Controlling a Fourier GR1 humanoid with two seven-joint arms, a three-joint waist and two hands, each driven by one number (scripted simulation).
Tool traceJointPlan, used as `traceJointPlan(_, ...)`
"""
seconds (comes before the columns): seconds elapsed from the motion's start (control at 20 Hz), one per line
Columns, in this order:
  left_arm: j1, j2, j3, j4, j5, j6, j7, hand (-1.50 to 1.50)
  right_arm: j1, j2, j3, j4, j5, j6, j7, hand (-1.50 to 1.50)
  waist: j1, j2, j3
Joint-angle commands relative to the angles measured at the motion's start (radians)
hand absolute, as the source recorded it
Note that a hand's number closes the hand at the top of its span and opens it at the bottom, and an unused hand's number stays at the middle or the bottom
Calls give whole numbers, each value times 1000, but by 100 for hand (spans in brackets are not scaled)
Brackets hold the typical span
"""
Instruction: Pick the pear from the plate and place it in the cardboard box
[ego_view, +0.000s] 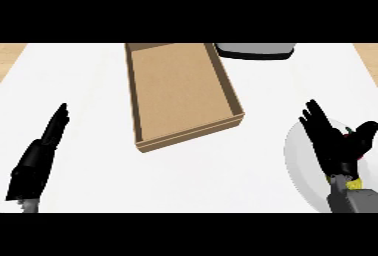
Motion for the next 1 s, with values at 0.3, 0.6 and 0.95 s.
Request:
traceJointPlan(0.3,25,-37,42,34,22,47,25,0,147,-185,-298,152,11,-135,-37,-150,-62,27,17)
traceJointPlan(0.6,54,-71,6,63,11,37,19,0,31,138,-691,154,-379,-345,-200,-150,-48,-18,29)
traceJointPlan(0.95,-37,-86,17,82,1,15,87,0,244,-59,-534,216,-226,33,-180,-150,-35,-16,27)
